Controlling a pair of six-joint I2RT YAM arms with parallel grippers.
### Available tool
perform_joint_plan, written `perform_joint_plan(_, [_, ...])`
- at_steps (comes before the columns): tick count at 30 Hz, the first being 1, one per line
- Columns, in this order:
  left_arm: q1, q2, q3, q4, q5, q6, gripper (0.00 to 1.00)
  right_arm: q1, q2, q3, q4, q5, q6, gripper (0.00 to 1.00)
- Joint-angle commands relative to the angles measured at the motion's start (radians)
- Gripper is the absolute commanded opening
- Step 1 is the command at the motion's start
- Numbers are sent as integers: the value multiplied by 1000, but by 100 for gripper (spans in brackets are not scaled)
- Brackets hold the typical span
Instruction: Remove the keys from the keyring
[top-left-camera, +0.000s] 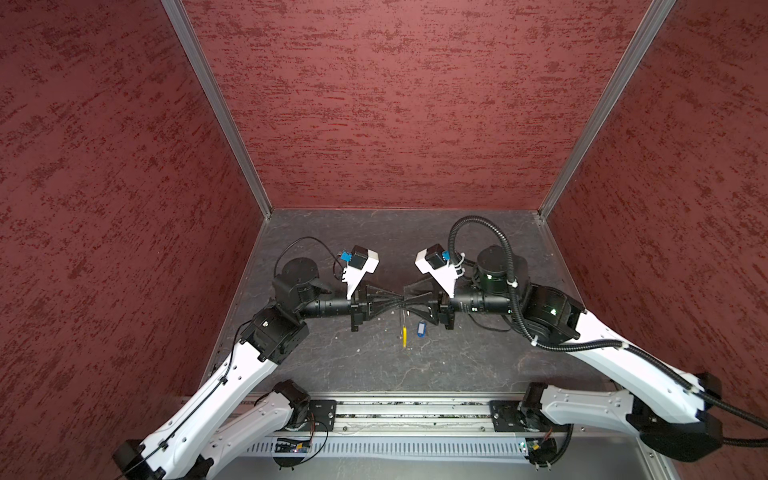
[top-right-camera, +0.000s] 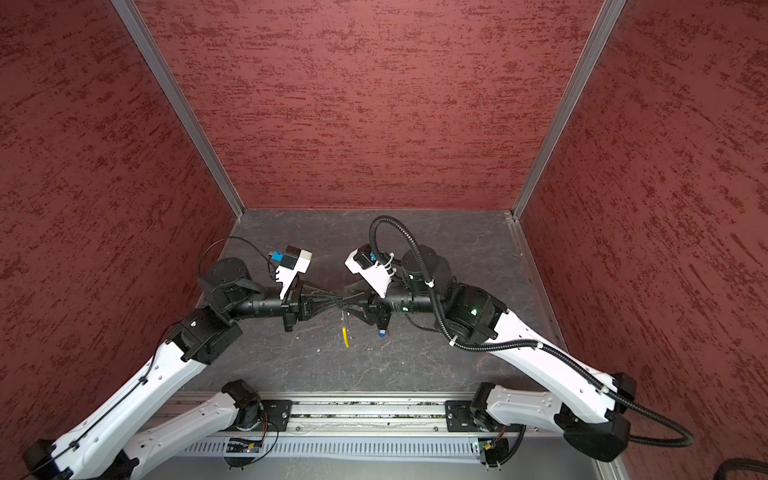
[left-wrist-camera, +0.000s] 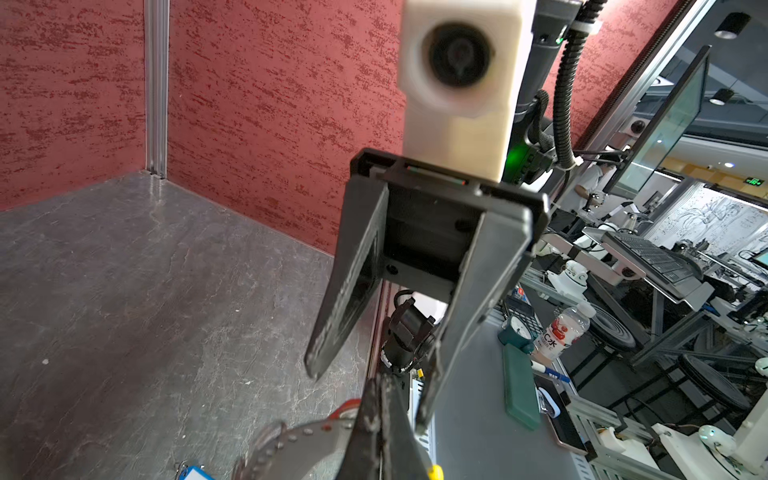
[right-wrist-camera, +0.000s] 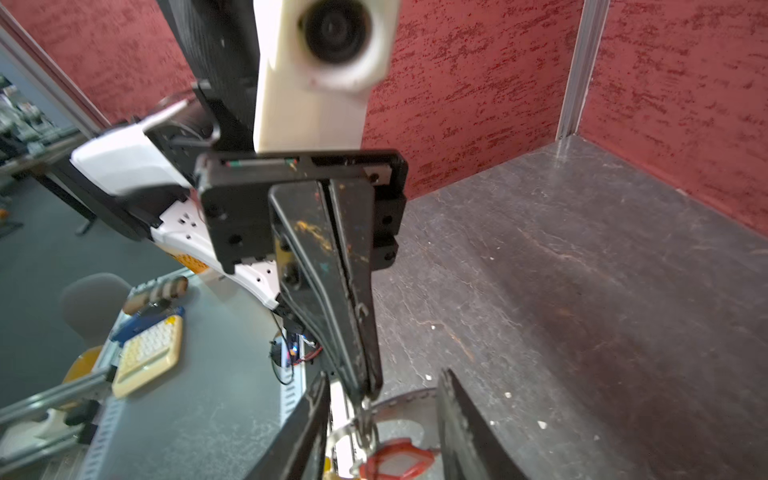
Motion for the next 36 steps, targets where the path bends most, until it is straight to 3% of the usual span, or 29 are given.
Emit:
perform_joint_plan(1, [-5,-31,-32,193,-54,-52,0,0,-67,-72,174,49,8,49])
perform_joint_plan(8, [-18,-95,-129,398,-167,-81,0,4,-203,-312,499,91,59,52])
perform_joint_plan(14, [-55,-103,-166,466,-268,-84,0,8,-202,-386,620,56,80,54])
perform_joint_plan(27, [-97,-81,-179,484,-293,-87,0,26,-140,-391,661,106,68,56])
perform_joint_plan(36, [-98,-91,-177,471,-309,-82,0,34,-138,-381,604,182,53,49])
